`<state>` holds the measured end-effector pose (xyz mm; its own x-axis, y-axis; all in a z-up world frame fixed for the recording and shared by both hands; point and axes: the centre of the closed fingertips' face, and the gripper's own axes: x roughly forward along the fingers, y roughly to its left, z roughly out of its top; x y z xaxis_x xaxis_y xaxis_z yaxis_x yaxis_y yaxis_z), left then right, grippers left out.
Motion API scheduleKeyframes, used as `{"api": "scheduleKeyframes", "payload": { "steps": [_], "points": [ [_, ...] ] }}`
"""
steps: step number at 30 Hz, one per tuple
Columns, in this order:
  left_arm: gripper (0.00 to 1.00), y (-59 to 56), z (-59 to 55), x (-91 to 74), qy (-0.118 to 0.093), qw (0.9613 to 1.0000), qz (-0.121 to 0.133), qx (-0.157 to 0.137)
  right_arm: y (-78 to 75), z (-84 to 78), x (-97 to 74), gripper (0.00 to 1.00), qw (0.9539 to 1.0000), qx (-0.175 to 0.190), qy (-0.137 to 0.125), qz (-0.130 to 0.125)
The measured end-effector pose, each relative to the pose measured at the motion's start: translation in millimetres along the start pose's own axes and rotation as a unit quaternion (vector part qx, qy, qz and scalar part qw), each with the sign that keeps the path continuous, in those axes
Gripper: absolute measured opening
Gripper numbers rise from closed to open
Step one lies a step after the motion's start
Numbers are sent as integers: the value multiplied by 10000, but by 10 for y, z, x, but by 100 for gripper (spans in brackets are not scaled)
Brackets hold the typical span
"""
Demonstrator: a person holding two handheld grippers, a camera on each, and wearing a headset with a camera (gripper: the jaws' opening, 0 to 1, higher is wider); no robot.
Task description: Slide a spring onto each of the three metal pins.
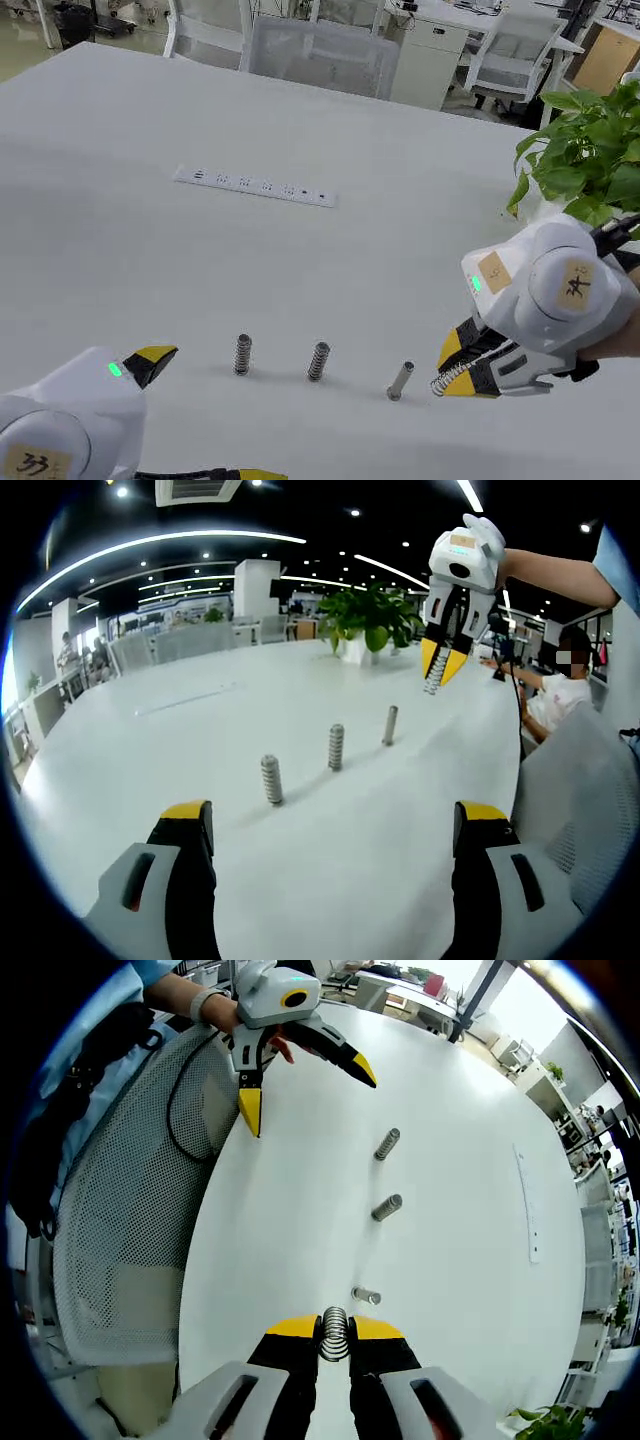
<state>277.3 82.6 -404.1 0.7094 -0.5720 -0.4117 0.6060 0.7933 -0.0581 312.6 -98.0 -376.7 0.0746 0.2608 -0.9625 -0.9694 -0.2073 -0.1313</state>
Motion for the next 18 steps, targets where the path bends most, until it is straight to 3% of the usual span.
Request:
{"api": "scheduleKeyframes", "payload": {
  "steps": [11,18],
  "points": [
    [99,17,-10,-25,6,10000,56,-13,-255,-5,104,7,9999,-62,154,-4],
    [99,-27,-35,-21,57,10000,-12,48,-306,30,183,7,9997,-94,205,79]
  ]
}}
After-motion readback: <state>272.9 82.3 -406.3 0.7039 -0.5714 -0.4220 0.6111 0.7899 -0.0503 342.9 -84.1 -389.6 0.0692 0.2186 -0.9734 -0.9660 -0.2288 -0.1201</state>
